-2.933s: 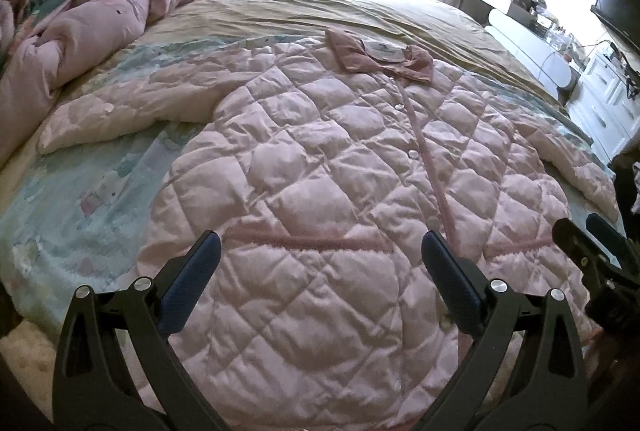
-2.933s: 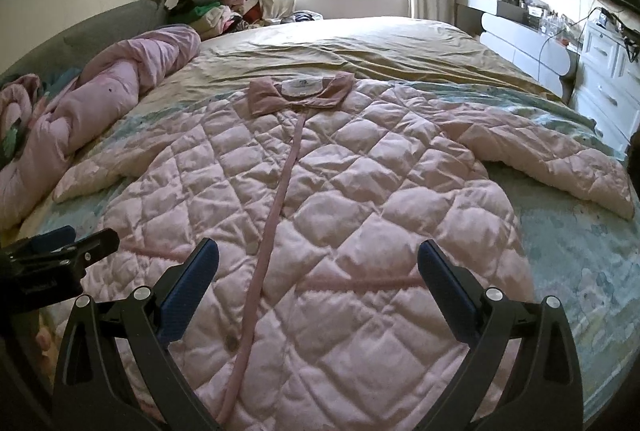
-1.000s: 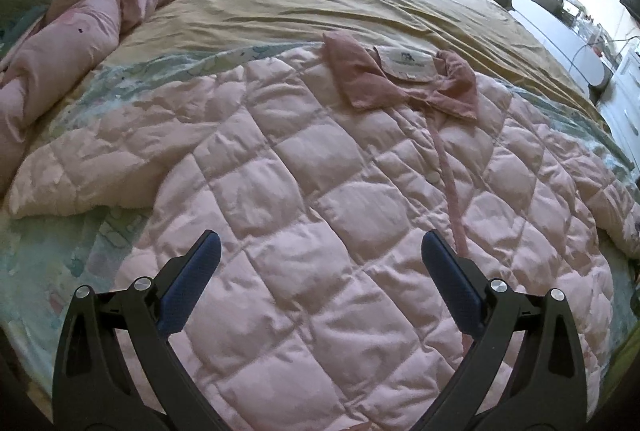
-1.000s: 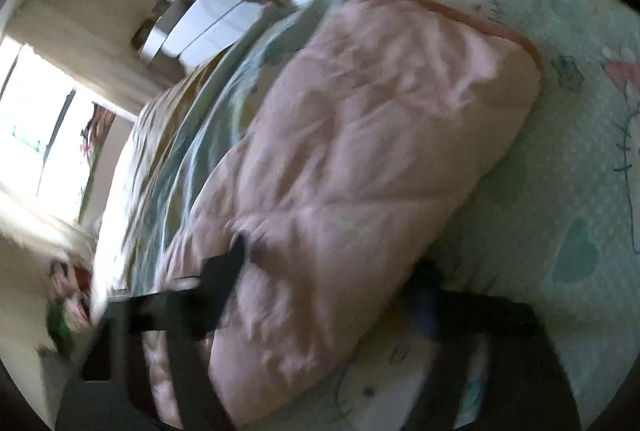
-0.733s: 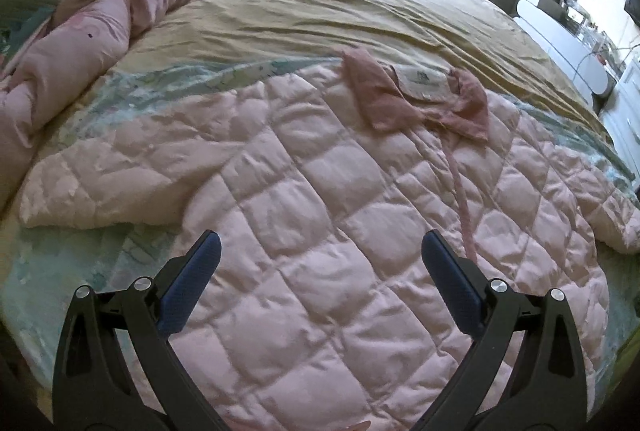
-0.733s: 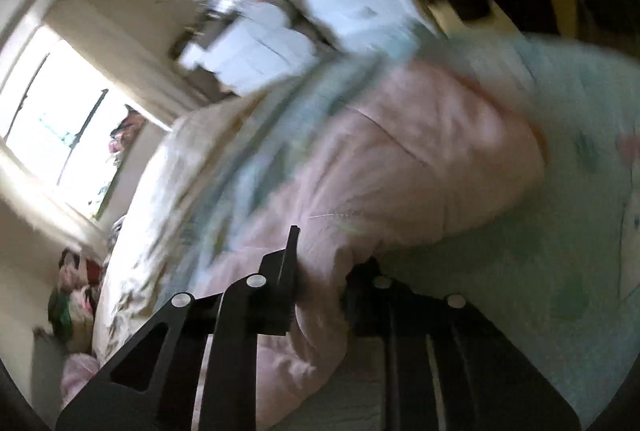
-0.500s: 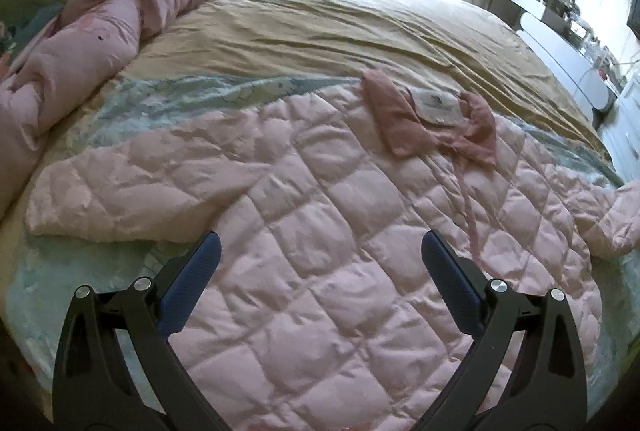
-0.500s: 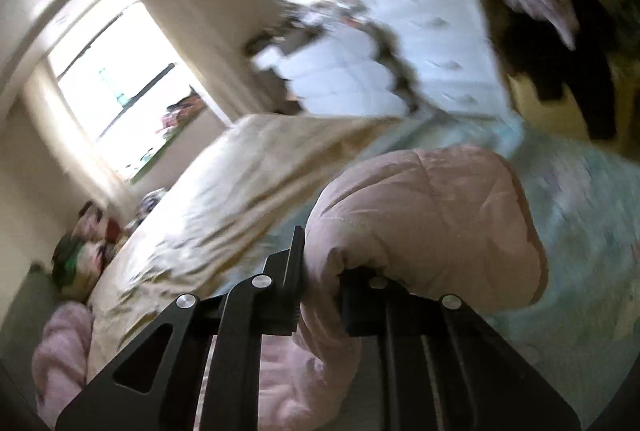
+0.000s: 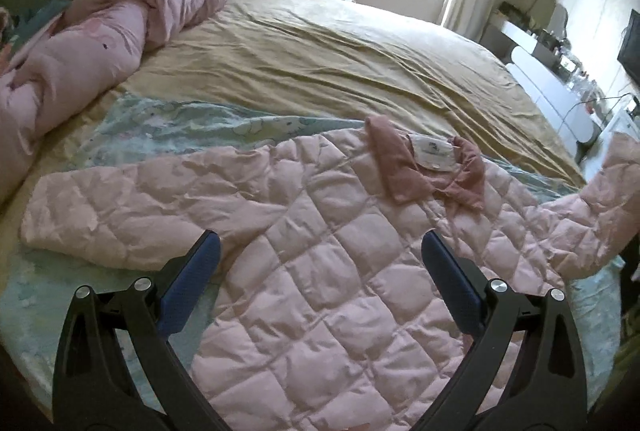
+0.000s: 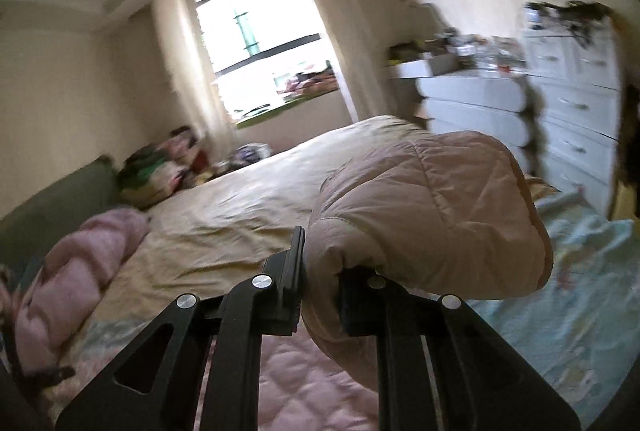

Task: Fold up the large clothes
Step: 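Fold the held sleeve across the jacket front with the right tool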

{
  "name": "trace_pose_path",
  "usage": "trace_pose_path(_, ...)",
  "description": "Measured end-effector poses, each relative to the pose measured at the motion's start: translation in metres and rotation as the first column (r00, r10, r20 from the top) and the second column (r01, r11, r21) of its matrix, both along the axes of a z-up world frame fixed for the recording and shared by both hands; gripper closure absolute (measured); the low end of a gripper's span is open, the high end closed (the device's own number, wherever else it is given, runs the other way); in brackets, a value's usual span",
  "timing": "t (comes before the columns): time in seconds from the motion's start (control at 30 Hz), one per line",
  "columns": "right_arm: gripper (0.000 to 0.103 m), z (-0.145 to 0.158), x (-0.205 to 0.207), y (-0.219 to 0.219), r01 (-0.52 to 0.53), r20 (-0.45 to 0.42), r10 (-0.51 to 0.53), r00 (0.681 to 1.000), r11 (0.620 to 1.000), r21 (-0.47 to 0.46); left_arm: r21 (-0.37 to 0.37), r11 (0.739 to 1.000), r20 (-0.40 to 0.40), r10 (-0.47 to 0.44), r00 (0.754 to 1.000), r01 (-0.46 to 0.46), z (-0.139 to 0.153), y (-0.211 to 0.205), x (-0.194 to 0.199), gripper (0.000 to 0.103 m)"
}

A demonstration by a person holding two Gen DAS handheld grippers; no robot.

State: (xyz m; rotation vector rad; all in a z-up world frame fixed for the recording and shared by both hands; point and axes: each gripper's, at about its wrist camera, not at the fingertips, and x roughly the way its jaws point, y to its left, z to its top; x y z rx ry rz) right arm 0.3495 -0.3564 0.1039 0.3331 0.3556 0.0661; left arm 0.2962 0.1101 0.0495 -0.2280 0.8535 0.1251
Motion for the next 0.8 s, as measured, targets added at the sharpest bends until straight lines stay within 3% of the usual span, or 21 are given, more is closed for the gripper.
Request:
trace_pose_path(0.1, 0.09, -0.001, 0.003, 0.038, -0.071, -0.004, 0.071, 0.997, 0.997, -0.039, -0.034, 0.999, -0.009, -0.035, 0.999, 0.035, -0.01, -0.005, 0.0, 0.009)
trace_pose_path(0.3, 0.09, -0.043, 0.005, 0.108, -0.182, -0.097, 0.175, 0.98, 0.981, -0.07, -0.062, 0.994, -0.025, -0.092, 0.995, 0.09, -0.041, -0.019, -0.005, 0.009)
trace_pose_path(0.63, 0.085, -0.133, 0.009, 0.196, -0.324, -0.347, 0.279, 0.895, 0.943, -0.079, -0.111, 0.981, -0.029, -0.166, 0.986, 0.162, -0.076, -0.018, -0.009, 0.009)
trace_pose_path(0.7, 0.069, -0.15, 0.006, 0.202, -0.336, -0.394, 0.294, 0.871, 0.941, -0.041, -0.122, 0.977, -0.022, -0.178, 0.984, 0.174, -0.079, -0.017, -0.011, 0.009)
trace_pose_path(0.77, 0.049, -0.156, -0.001, 0.202, -0.333, -0.416, 0.296, 0.86, 0.943, -0.016, -0.133, 0.974, -0.022, -0.186, 0.982, 0.182, -0.083, -0.014, -0.013, 0.009)
trace_pose_path(0.8, 0.044, -0.156, -0.006, 0.201, -0.323, -0.415, 0.295, 0.861, 0.946, 0.002, -0.141, 0.973, -0.025, -0.19, 0.982, 0.185, -0.086, -0.012, -0.013, 0.009)
